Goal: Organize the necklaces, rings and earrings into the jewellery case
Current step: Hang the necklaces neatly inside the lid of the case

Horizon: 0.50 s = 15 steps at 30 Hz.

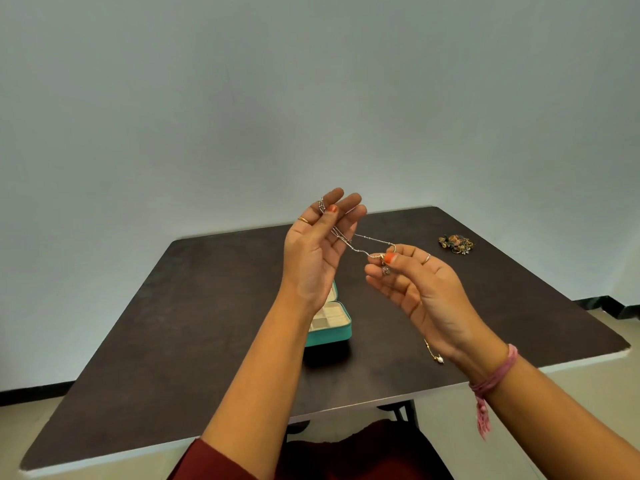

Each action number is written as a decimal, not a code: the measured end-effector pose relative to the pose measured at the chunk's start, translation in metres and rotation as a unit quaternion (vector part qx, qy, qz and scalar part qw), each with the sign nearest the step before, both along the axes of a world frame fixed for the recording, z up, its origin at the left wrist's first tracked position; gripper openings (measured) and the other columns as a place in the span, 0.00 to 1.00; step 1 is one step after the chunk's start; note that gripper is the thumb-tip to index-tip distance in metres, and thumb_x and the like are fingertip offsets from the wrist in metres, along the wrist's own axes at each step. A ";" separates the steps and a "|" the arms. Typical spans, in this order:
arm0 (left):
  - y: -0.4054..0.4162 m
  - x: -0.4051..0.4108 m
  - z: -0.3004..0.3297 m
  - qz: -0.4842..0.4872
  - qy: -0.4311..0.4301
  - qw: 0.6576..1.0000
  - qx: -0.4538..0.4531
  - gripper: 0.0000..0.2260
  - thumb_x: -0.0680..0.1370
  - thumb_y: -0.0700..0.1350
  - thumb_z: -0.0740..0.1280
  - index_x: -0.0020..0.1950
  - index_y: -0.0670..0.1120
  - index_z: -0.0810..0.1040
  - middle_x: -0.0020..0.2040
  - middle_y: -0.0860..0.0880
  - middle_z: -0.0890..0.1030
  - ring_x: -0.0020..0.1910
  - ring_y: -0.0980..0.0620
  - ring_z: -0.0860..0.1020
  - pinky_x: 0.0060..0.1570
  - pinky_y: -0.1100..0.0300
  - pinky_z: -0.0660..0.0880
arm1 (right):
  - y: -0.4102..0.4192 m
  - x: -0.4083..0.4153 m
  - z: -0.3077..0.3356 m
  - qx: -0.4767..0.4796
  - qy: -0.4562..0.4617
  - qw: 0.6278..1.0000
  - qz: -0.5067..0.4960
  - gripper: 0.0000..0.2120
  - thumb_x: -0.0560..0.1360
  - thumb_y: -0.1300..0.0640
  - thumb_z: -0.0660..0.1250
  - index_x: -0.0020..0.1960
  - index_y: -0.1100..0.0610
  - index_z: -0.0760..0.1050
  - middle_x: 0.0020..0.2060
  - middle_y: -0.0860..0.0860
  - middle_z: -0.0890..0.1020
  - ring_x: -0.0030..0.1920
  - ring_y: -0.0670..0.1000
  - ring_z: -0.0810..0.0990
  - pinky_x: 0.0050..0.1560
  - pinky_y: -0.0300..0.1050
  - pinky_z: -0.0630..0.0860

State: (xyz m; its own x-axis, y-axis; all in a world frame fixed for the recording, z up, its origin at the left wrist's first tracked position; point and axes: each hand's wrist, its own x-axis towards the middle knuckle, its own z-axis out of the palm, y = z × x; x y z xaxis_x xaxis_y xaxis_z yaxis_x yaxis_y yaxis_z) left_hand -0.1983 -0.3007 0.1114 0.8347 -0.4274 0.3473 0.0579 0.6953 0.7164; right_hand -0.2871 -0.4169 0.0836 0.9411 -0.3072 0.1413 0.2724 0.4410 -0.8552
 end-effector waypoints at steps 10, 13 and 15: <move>0.007 0.009 -0.011 0.000 -0.153 0.967 0.204 0.16 0.81 0.32 0.56 0.66 0.42 0.69 0.61 0.45 0.79 0.60 0.50 0.79 0.63 0.56 0.73 | 0.000 -0.004 0.000 -0.133 0.008 0.991 -0.017 0.09 0.74 0.68 0.65 0.47 0.58 0.80 0.39 0.50 0.84 0.42 0.45 0.82 0.49 0.43 0.81; 0.012 0.010 -0.014 -0.006 -0.214 0.936 0.279 0.21 0.79 0.28 0.58 0.70 0.40 0.65 0.63 0.46 0.78 0.61 0.52 0.78 0.63 0.59 0.73 | 0.000 -0.003 0.001 -0.147 0.024 0.989 -0.004 0.10 0.76 0.69 0.63 0.44 0.57 0.80 0.38 0.48 0.83 0.40 0.43 0.81 0.50 0.46 0.80; 0.015 0.009 -0.015 -0.027 -0.244 0.914 0.324 0.23 0.77 0.26 0.58 0.71 0.41 0.64 0.62 0.48 0.78 0.60 0.54 0.78 0.62 0.60 0.74 | -0.001 -0.003 0.002 -0.140 0.030 0.990 0.002 0.12 0.76 0.70 0.60 0.42 0.58 0.79 0.36 0.46 0.82 0.37 0.43 0.79 0.49 0.46 0.80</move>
State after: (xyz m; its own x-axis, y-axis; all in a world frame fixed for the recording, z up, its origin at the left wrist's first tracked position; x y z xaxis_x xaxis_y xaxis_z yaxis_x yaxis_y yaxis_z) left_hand -0.1890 -0.2860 0.0963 0.6192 -0.7117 0.3318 -0.3559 0.1223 0.9265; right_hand -0.2903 -0.4179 0.0860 0.9513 -0.2609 0.1644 0.2165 0.1855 -0.9585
